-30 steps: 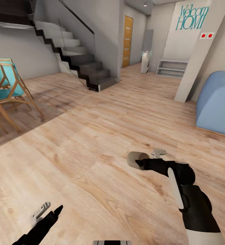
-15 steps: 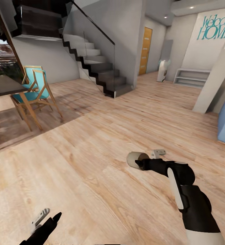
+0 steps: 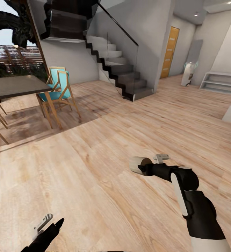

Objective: Place each of the two pumpkins and all three candles from the living room inside a cabinet in the living room (use any cabinet), then make sure every cabinet is closed, and position the cauldron so it is next to a table in the living room.

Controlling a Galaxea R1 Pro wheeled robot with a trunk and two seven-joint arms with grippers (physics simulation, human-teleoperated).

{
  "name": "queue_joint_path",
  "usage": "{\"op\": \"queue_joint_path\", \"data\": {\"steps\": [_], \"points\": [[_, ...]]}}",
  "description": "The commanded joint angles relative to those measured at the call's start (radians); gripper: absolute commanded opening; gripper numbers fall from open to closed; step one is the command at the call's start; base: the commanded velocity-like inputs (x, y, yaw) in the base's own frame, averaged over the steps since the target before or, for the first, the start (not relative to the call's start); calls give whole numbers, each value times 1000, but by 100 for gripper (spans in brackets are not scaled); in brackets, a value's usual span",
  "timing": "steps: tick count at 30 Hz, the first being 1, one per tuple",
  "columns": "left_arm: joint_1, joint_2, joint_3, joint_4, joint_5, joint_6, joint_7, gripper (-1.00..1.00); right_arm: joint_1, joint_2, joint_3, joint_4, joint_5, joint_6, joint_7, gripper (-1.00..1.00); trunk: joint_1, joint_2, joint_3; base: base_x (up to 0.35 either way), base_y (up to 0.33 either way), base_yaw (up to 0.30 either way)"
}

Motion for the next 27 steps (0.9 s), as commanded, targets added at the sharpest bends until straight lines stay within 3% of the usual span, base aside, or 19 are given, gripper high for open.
{"op": "queue_joint_path", "data": {"steps": [1, 7, 27], "points": [[0, -3, -1, -5, -24, 4, 6, 100, -1, 0, -1, -1, -8, 5, 5, -100, 0, 0, -1, 0, 0, 298], [0, -6, 5, 6, -60, 5, 4, 100, -1, 0, 0, -1, -8, 5, 6, -100, 0, 0, -1, 0, 0, 294], [0, -6, 14, 18, -62, 3, 6, 100, -1, -1, 0, -1, -6, 5, 6, -100, 0, 0, -1, 0, 0, 256]]}}
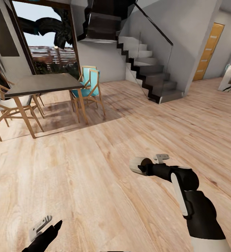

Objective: Place each of the two pumpkins and all three candles from the living room inside a cabinet in the living room (use any cabinet), then make sure every cabinet is closed, and position the cauldron so it is next to a table in the living room.

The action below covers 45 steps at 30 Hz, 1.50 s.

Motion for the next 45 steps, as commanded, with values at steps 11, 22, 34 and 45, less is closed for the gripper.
{"op": "queue_joint_path", "data": {"steps": [11, 22, 34, 45], "points": [[0, -1, -2, -1, 11, 4, 6, 100, -1, 0, -1, -1, -7, 5, 5, -100, 0, 0, -1, 0, 0, 257], [-11, -3, -4, 0, 18, 16, -1, 100, -1, 1, -1, -1, -7, 5, 5, -100, -3, 1, 22, 0, 0, 260], [-15, -2, -2, 2, 14, 13, -22, 100, -1, 1, 0, -1, -6, 5, 5, -100, -6, 3, 53, 0, 0, 289], [-15, -2, -6, 21, 5, -17, -24, 100, -1, 2, 2, -1, 9, 5, 5, -100, -6, 3, 53, 0, 0, 294]]}}
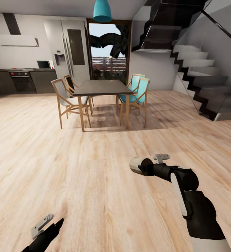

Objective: Place each of the two pumpkins and all three candles from the living room inside a cabinet in the living room (use any cabinet), then make sure every cabinet is closed, and position the cauldron so it is next to a table in the living room.

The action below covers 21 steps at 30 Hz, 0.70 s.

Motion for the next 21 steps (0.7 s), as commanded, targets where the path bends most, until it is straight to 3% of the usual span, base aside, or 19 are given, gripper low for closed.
{"op": "queue_joint_path", "data": {"steps": [1, 9, 21], "points": [[0, 0, 0, -1, 9, -1, 6, 100, -1, 0, -1, -1, -6, 5, 6, -100, 0, 0, -1, 0, 0, 295], [0, 2, -1, 5, 10, -15, 5, 100, -1, 1, -1, -1, -4, 5, 6, -100, 0, 0, -1, -2, 49, 295], [0, 1, -2, 9, 9, -16, 7, 100, 0, 1, 16, -1, -4, 5, 6, -100, 0, 0, -1, -59, 255, 295]]}}
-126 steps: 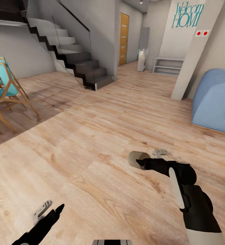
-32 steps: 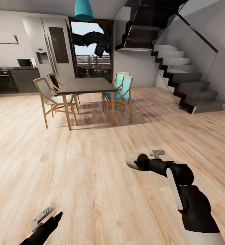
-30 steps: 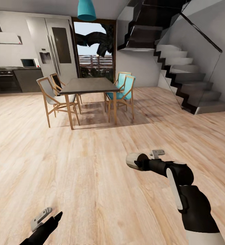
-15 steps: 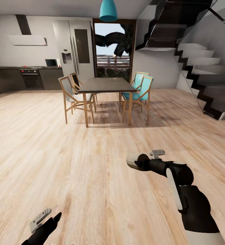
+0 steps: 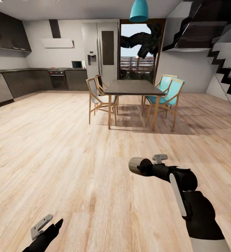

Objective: Place each of the two pumpkins and all three candles from the living room inside a cabinet in the living room (use any cabinet), then make sure every cabinet is closed, and position the cauldron so it is next to a table in the living room.

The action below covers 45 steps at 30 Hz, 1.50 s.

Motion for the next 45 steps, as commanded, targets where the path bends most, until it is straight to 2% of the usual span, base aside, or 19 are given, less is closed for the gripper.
{"op": "queue_joint_path", "data": {"steps": [1, 26, 33, 45], "points": [[0, 0, 1, -1, 10, 3, 6, 100, -1, 1, 0, -1, -6, 6, 6, -100, 0, 0, -1, -72, 279, 295], [0, -1, 7, 21, 17, 2, 4, 100, 4, 1, 8, -1, -6, 6, 6, -100, 0, 0, -1, -167, 281, 291], [0, -1, 7, 21, 20, 3, 3, 100, 5, 1, 7, -1, 38, -7, 2, -100, 0, 0, -1, -180, 282, 166], [0, 0, 6, 21, 20, 3, -13, 100, 7, 1, 7, -1, 45, -22, 3, -100, 0, 0, -1, -180, 282, 253]]}}
